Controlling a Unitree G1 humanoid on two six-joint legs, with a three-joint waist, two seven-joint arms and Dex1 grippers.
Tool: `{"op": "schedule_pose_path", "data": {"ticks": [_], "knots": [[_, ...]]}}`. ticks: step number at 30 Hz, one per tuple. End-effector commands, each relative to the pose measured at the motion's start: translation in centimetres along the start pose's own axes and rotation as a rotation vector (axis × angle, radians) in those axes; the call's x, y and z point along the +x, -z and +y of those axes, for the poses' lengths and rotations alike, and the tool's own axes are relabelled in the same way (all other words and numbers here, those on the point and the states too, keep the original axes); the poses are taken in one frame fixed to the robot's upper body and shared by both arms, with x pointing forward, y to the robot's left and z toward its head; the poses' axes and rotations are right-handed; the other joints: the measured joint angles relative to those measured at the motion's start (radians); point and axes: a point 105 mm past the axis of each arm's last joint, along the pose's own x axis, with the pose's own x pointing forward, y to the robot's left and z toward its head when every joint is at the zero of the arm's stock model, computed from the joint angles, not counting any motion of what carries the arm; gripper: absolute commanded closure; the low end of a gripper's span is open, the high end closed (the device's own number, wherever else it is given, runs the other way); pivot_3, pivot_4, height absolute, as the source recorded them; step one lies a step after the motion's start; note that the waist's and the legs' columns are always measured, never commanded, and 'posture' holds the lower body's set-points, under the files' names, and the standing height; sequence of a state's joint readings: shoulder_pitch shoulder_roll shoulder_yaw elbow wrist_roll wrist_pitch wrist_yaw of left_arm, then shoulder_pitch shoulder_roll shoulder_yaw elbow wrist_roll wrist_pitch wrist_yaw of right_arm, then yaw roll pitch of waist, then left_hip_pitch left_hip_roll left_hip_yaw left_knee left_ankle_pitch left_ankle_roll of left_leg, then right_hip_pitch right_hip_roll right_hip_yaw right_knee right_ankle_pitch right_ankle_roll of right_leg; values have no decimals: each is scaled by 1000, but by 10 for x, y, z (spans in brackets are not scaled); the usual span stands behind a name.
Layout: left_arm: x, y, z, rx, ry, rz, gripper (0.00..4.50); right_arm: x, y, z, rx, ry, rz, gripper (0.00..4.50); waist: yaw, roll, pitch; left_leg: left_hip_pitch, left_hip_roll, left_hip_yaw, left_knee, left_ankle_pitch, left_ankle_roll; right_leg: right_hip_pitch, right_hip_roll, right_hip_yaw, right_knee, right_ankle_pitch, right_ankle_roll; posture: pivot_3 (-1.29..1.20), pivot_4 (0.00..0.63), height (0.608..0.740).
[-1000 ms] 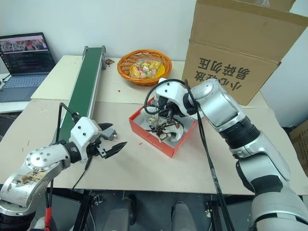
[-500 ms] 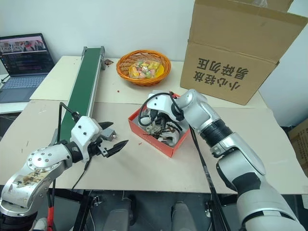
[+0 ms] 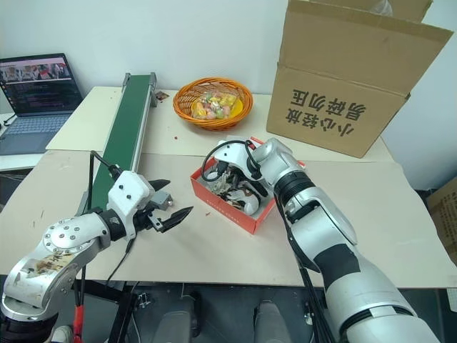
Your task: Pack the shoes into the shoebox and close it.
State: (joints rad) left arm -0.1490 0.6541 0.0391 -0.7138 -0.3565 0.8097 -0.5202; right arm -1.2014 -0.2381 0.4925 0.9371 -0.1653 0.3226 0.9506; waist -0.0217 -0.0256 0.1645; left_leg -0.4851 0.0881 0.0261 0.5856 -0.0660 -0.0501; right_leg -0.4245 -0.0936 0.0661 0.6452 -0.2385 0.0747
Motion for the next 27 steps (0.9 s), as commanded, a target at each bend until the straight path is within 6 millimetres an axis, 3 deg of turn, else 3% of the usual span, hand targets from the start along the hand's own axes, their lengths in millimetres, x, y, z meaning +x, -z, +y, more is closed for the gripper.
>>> {"op": "schedule_pose_path", "data": {"ticks": [1,9,14,17,19,23,27], "knots": [[-2,-14,-1,36,-4,-48,0,-8,-15,4,10,-14,-87,2847,0,0,0,0,0,0,-1,0,0,0,0,0,0,0,0,0,150,721],[1,-15,-1,39,4,-52,0,-49,-37,-8,95,28,-212,76,5,0,0,-1,0,0,-5,0,0,-3,0,0,1,-1,0,0,150,721],[3,-16,0,48,9,-55,0,-114,-55,-32,209,92,-367,76,11,0,0,-1,0,0,-4,0,0,-3,0,0,1,-1,0,0,150,721],[5,-17,-1,52,15,-60,0,-151,-51,-53,375,155,-476,76,10,0,0,-2,0,0,-4,0,0,-3,0,0,0,-1,0,0,150,721],[7,-17,-1,55,19,-62,0,-171,-33,-71,500,230,-530,76,12,0,0,-2,0,0,-4,0,0,-3,0,0,0,-2,-1,0,150,721],[10,-18,-2,65,25,-68,0,-187,32,-90,675,398,-509,1162,17,0,0,-2,-1,0,-4,0,0,-1,-1,0,-4,-1,0,0,150,721],[15,-19,-4,80,42,-77,0,-182,106,-75,787,425,-415,2625,17,-1,0,-2,-2,0,-3,0,0,1,-2,0,-5,-1,1,0,150,721]]}}
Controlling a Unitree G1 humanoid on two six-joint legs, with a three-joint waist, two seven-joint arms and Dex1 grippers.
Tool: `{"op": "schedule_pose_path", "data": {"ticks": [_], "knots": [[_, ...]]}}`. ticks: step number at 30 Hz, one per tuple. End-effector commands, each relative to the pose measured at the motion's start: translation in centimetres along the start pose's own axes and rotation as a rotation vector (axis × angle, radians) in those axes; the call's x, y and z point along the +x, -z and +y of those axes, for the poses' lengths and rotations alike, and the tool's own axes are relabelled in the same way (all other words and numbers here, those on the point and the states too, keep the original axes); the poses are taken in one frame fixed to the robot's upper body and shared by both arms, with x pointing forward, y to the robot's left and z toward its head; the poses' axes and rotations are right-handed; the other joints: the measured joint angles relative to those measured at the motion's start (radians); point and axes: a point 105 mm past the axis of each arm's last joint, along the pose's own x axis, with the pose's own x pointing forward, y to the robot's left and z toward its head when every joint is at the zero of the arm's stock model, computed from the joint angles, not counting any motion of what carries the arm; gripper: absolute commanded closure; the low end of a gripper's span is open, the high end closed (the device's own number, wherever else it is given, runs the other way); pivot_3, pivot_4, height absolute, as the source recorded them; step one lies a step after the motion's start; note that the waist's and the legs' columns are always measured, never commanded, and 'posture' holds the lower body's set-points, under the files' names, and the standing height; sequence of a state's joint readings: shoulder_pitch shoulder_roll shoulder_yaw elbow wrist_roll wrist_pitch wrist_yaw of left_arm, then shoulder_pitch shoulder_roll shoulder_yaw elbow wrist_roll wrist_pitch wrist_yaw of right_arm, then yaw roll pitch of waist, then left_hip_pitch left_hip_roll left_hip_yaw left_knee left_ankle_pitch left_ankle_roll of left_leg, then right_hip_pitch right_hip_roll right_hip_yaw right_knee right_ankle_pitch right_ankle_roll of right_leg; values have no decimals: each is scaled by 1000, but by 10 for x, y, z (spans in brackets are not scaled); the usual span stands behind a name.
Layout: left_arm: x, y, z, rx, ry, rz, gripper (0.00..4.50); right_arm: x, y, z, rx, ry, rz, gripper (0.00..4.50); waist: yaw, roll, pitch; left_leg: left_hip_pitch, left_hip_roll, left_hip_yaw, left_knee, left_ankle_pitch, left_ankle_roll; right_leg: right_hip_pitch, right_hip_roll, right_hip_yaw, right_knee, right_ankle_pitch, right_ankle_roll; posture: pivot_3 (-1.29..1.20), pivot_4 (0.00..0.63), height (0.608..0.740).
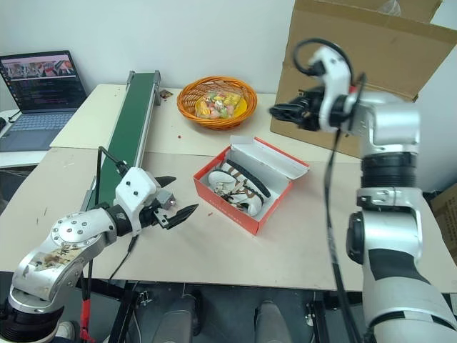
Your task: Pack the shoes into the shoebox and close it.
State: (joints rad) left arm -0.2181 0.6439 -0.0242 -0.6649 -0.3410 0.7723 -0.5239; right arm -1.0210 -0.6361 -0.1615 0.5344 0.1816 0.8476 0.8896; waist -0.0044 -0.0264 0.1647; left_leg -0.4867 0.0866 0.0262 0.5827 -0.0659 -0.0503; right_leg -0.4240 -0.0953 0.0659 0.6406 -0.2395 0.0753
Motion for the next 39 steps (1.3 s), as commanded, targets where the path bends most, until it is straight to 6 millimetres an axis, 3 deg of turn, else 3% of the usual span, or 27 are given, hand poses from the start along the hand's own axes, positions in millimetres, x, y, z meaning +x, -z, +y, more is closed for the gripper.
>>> {"op": "schedule_pose_path", "data": {"ticks": [1,5,6,11,17,21,27,29,39], "knots": [[3,-10,-2,55,14,-44,0,-20,35,-34,44,77,25,2837,-1,0,0,0,0,0,0,0,0,0,0,0,0,0,0,0,150,721],[5,-12,-2,60,19,-52,0,-30,73,-53,2,143,139,4351,-15,1,0,0,0,0,1,0,0,0,0,1,1,0,1,0,150,721],[6,-12,-1,61,19,-55,0,-32,81,-58,-8,167,170,4474,-19,1,0,0,0,0,1,0,1,0,0,1,1,0,2,0,150,721],[8,-14,-1,63,24,-65,0,-21,120,-70,-70,226,290,4474,-28,1,0,4,0,0,2,0,0,3,1,2,1,-4,9,0,150,721],[8,-16,4,71,21,-67,0,20,135,-47,-53,162,266,4474,-43,1,1,4,0,-1,2,0,1,4,1,2,1,-4,9,0,150,721],[6,-16,6,73,12,-64,0,36,128,-37,2,157,181,4474,-39,1,1,4,-1,-1,1,1,1,4,1,2,2,-2,12,0,150,721],[4,-16,7,73,-4,-63,0,56,100,-14,198,46,-12,4474,-38,1,1,4,-1,-1,1,0,1,5,1,3,2,-3,9,0,150,721],[3,-17,8,73,-7,-63,0,57,97,-13,234,35,-40,4474,-37,1,1,4,-1,-1,1,0,1,5,1,2,2,-1,5,0,150,721],[2,-17,7,74,-6,-59,0,42,31,11,436,-307,-402,4474,-40,1,1,4,-1,-1,0,0,1,4,1,3,3,-1,5,0,150,721]]}}
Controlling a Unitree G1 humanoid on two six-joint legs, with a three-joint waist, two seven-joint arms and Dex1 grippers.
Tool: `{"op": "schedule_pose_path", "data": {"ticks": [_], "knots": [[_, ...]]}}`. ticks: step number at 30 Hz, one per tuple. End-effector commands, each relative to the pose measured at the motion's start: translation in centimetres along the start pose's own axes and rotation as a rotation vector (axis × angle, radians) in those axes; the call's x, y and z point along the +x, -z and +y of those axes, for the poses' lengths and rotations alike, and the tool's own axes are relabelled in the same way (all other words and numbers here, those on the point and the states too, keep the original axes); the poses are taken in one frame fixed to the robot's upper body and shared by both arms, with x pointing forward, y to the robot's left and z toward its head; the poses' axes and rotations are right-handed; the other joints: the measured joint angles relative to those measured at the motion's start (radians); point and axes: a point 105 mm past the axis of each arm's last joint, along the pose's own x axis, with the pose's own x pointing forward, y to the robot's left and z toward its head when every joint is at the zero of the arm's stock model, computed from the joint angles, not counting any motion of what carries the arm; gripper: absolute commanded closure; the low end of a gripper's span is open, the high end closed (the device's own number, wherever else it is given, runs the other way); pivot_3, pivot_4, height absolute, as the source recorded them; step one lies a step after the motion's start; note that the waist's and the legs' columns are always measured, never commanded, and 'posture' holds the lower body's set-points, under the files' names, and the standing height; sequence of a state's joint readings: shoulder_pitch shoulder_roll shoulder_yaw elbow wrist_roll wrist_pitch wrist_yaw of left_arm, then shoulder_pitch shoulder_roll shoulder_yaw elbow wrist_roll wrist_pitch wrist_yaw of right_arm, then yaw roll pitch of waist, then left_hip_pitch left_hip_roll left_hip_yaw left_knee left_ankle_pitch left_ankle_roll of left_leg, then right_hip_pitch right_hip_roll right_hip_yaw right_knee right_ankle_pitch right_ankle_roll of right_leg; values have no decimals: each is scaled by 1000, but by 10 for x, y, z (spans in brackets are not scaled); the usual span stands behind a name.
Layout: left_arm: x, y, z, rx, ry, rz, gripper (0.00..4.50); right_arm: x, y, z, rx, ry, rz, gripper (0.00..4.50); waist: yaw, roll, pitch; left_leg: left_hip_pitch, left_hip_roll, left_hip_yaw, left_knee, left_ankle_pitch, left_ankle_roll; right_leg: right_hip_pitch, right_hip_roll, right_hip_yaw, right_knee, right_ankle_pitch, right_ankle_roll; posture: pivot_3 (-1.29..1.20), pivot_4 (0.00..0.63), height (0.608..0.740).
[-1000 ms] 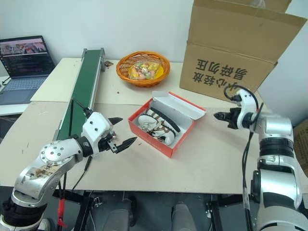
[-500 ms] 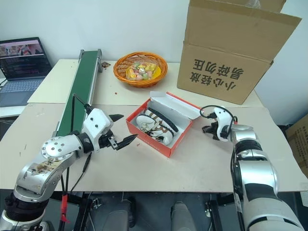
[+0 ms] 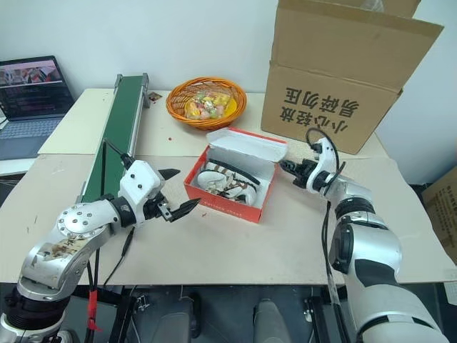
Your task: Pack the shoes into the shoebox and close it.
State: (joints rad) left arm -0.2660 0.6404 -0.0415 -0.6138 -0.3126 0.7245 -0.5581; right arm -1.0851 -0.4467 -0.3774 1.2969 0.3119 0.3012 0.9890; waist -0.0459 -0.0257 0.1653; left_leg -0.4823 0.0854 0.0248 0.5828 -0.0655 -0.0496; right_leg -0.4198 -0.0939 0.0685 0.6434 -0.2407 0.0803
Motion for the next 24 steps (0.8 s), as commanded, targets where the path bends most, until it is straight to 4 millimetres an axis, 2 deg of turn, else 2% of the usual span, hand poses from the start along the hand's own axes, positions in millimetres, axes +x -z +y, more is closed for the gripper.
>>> {"op": "schedule_pose_path", "data": {"ticks": [1,5,8,11,14,16,17,20,22,24], "knots": [[-4,-11,2,37,-20,-32,0,-2,-38,24,16,-166,-138,4474,1,0,0,0,0,0,0,0,0,0,0,0,0,0,0,0,150,721],[-4,-11,2,37,-19,-31,0,-3,-37,19,-11,-129,-122,4474,4,0,0,0,0,0,0,0,0,0,0,0,0,0,0,0,150,721],[-4,-12,2,37,-17,-33,0,-12,-32,1,-94,-4,-60,4474,4,0,0,0,0,0,0,0,0,0,0,0,0,0,-1,0,150,721],[-5,-11,3,39,-23,-31,0,-33,-13,-35,-347,225,179,4474,9,0,0,0,-1,0,0,0,0,0,-1,0,-1,0,-1,0,150,721],[-6,-11,3,38,-27,-30,0,-44,-1,-48,-466,293,309,4474,7,0,0,0,-1,0,0,0,0,0,-1,0,-2,0,-1,0,150,721],[-6,-12,3,37,-33,-30,0,-49,19,-51,-553,249,450,4474,1,0,0,0,-1,0,0,0,0,-1,-1,0,-1,0,-1,0,150,721],[-6,-12,3,37,-35,-30,0,-51,31,-49,-584,208,518,4474,-2,0,0,0,-1,0,0,0,0,-1,-1,0,-1,0,-1,0,150,721],[-8,-11,5,37,-47,-27,0,-46,92,-23,-653,-72,735,4474,-5,0,0,1,0,0,-1,0,0,0,0,0,0,-1,0,0,150,721],[-9,-11,5,37,-50,-26,0,-40,110,-9,-662,-138,757,4474,-11,0,0,2,0,0,0,0,0,0,0,0,1,-1,2,0,150,721],[-9,-12,6,36,-53,-27,0,-23,120,10,-645,-168,711,4474,-18,-1,-1,5,0,0,0,0,0,2,0,1,2,0,9,0,150,721]]}}
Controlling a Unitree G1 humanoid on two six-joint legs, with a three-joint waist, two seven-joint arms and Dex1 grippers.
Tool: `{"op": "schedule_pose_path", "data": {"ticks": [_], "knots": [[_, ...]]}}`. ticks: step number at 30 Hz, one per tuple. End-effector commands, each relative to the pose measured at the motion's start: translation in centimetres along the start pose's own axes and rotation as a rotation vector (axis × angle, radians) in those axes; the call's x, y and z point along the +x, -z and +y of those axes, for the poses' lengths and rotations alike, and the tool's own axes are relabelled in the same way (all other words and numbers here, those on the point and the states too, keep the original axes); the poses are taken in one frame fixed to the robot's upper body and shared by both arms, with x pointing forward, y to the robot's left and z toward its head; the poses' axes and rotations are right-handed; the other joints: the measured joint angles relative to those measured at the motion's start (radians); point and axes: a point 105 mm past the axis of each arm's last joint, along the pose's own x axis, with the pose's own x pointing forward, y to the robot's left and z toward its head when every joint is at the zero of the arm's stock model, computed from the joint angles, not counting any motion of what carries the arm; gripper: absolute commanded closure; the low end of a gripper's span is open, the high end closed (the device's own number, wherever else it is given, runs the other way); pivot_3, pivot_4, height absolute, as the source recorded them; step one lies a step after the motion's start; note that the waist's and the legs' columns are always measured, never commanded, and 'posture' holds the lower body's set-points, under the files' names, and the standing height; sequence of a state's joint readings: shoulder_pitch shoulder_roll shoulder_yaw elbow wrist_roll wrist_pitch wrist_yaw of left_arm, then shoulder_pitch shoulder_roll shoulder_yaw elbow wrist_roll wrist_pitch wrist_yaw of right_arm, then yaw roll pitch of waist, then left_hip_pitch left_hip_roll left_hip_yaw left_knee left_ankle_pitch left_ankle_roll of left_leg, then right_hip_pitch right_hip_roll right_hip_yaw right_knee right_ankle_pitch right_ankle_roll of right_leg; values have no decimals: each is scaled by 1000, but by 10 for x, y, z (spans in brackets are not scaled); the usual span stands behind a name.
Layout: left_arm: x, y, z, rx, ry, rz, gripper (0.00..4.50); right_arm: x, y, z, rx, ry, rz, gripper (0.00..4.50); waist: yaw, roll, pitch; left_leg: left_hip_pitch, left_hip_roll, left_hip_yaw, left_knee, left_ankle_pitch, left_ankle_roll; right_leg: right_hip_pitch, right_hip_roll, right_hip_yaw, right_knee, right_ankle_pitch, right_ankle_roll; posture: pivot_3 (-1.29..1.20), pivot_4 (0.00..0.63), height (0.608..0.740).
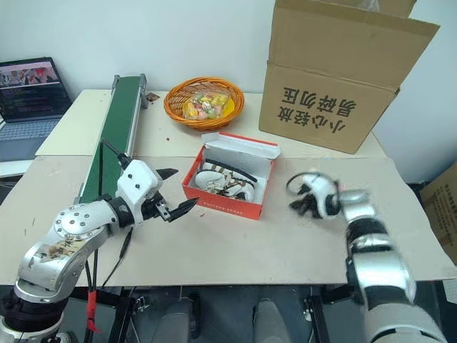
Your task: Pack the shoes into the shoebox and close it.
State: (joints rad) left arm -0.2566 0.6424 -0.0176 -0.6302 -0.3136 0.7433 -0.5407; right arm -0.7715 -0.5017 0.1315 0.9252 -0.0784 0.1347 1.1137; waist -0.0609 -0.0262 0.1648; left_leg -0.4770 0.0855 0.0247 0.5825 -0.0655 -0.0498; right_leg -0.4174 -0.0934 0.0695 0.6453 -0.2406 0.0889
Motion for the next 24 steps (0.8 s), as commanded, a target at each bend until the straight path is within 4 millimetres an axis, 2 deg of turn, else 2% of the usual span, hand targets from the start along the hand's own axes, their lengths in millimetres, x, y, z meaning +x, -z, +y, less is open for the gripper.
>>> {"op": "schedule_pose_path", "data": {"ticks": [1,2,6,11,18,21,24], "knots": [[-5,-11,1,38,-18,-34,0,26,-28,30,-25,-70,-60,4474,-6,0,0,2,1,0,0,0,0,2,1,0,0,-2,1,0,150,721],[-5,-12,1,38,-19,-34,0,29,-33,36,-25,-72,-70,4474,-7,0,0,2,1,-1,0,0,0,1,1,0,0,-5,-3,0,150,721],[-5,-11,2,39,-21,-32,0,37,-62,62,-27,-93,-127,4474,-2,0,0,1,0,-1,0,0,0,0,0,0,1,-5,-4,0,150,721],[-5,-11,1,36,-20,-32,0,37,-113,102,-63,-142,-234,4474,12,0,0,-1,0,-1,-2,0,0,-3,0,0,1,-2,-10,0,150,721],[-4,-11,0,34,-21,-36,0,39,-134,122,-61,-155,-263,4474,30,0,0,-1,0,0,-2,0,-1,-5,0,-1,-1,-2,-11,0,150,721],[-4,-11,0,35,-22,-38,0,35,-132,121,-58,-156,-264,4474,34,0,0,-1,0,0,-2,0,-1,-5,-1,-1,-1,-1,-12,0,150,721],[-4,-11,1,34,-23,-38,0,15,-117,91,-51,-103,-246,4474,43,-1,0,-1,0,1,-2,0,-1,-4,-1,-1,-1,-1,-12,0,150,721]]}}
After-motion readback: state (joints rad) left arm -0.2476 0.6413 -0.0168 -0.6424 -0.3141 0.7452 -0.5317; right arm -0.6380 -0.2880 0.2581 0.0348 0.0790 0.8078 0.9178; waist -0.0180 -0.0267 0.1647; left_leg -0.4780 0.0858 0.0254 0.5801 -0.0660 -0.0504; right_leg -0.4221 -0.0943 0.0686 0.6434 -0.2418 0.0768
